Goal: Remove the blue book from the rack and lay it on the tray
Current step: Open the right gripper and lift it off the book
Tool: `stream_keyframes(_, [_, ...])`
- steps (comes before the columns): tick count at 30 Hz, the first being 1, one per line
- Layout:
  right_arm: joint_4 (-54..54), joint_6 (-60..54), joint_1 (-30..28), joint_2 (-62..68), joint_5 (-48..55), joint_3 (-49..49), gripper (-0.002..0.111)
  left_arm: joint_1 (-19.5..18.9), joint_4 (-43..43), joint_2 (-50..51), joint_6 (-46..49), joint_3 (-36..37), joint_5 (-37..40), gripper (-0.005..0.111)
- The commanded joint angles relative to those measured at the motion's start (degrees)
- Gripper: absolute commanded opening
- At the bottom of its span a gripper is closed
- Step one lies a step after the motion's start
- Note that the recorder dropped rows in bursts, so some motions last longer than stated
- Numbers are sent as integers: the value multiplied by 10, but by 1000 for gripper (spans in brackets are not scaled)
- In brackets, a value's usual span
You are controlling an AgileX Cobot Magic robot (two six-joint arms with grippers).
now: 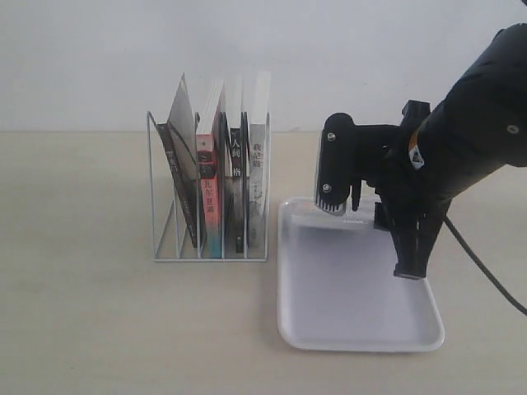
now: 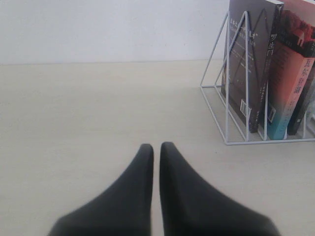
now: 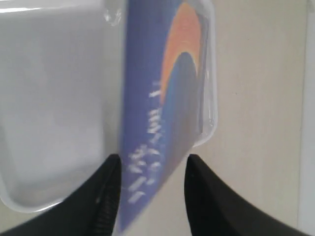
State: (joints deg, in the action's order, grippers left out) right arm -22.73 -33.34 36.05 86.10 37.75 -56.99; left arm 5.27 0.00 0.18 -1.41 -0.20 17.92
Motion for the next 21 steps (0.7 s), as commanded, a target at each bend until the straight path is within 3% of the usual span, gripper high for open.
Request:
stream_keyframes(1, [-6,9,-2,-24,8,-2,41,-1,0,-2,-4,2,-2,4])
stream_keyframes(12, [-9,39,-2,-111,14,-2,41,-1,0,-2,-4,2,-2,4])
stream_keyframes(21, [6,213,-1,-201,12,-2,41,-1,0,-2,-4,2,-2,4])
